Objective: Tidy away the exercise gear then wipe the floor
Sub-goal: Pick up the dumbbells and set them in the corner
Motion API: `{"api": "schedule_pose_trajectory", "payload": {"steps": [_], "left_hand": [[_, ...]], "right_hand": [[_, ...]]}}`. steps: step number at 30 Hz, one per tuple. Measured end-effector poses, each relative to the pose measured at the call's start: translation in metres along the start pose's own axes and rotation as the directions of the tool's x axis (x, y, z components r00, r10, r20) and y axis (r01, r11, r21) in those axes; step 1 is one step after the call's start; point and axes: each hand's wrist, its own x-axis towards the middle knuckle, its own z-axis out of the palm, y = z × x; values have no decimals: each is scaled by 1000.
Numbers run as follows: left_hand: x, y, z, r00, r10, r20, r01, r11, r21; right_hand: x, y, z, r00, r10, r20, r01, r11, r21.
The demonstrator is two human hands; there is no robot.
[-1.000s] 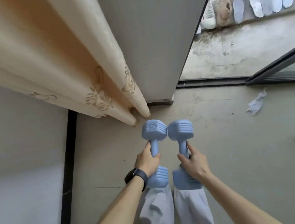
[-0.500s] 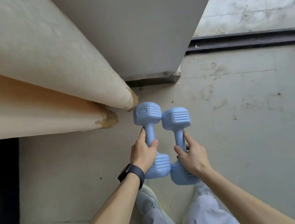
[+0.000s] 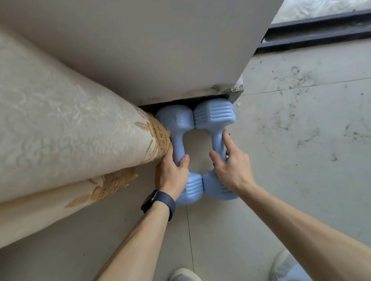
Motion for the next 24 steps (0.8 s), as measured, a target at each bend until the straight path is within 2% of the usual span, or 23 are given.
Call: {"api": "schedule_pose_trajectory", "payload": {"steps": [4,7,9,11,14,19,24], "left_hand": [[0,2,-4,997,16,73,-22,996,81],[-18,20,-13,989,-55,139,14,959,283],[-49,39,-22,978,-83,192,8,932,362],[-92,61,-37,967,-80,242,-34,901,433],[-166,100,-77,968,-64,242,-74,850,522],[-307,193,-177,976,3,217,-120,840,530],[-442,290,-282,981,140,137,-188,865,465]], "right_hand": [[-4,-7,0,999,45,26,-42,995,-91],[-20,-24,-14,984,138,116,-100,952,-289],[-51,-45,-35,976,141,167,-58,905,-421],[-94,-72,-65,972,97,213,12,888,-460],[-165,-114,-118,973,46,226,76,861,-503],[-304,-217,-221,974,-51,219,163,834,-528],[-440,-333,-321,938,-298,176,345,781,-520]]}}
